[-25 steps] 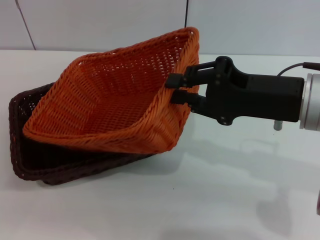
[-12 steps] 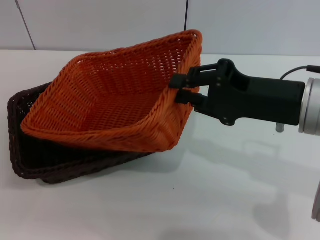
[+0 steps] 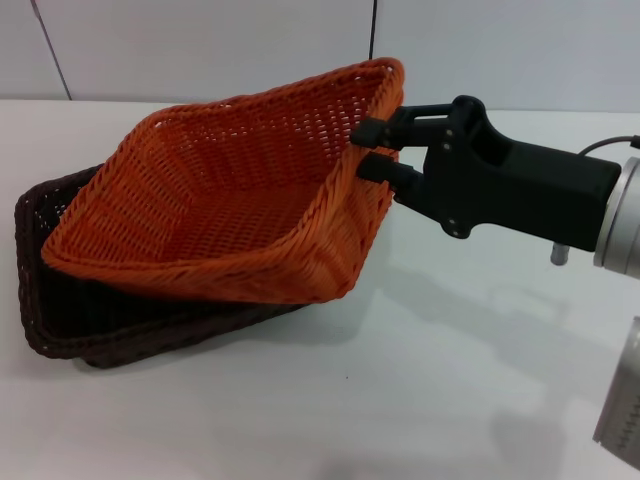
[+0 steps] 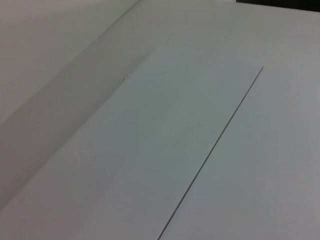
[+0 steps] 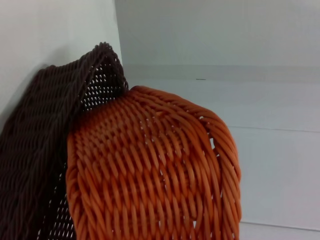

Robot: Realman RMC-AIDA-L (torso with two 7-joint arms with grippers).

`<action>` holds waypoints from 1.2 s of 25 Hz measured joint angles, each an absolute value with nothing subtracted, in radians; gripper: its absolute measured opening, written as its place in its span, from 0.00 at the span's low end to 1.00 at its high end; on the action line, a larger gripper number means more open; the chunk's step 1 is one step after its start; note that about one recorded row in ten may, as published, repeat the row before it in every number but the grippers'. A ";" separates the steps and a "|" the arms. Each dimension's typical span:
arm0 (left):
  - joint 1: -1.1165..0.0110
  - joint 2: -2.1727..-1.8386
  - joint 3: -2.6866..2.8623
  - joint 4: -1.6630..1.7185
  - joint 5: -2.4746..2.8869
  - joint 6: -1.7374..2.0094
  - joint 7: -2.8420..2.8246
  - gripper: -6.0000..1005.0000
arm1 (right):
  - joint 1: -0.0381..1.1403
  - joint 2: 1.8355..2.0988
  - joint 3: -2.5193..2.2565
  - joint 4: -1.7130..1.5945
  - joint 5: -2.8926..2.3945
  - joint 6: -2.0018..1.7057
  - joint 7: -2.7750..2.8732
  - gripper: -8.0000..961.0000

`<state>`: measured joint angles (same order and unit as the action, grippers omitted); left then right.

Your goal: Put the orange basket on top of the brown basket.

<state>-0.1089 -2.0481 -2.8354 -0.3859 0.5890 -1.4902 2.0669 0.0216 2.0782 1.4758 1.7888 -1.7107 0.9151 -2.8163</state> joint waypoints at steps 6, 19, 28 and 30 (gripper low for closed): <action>-0.110 -2.039 -2.835 -0.387 0.607 -1.456 2.067 0.52 | -0.026 2.077 1.480 1.814 -1.584 0.949 -2.835 0.32; -0.118 -2.034 -2.832 -0.388 0.617 -1.443 2.065 0.53 | -0.170 2.086 1.514 1.809 -1.183 0.860 -2.854 0.32; -0.133 -2.008 -2.798 -0.401 0.617 -1.439 2.051 0.52 | -0.208 2.088 1.442 1.719 -0.696 0.767 -2.860 0.31; -0.133 -1.996 -2.782 -0.402 0.617 -1.439 2.051 0.52 | -0.238 2.091 1.383 1.697 -0.583 0.728 -2.869 0.31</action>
<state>-0.1334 -1.9963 -2.7818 -0.4021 0.6166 -1.4387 2.0510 -0.2385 2.0907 1.3829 1.6971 -0.5826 0.7284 -2.8694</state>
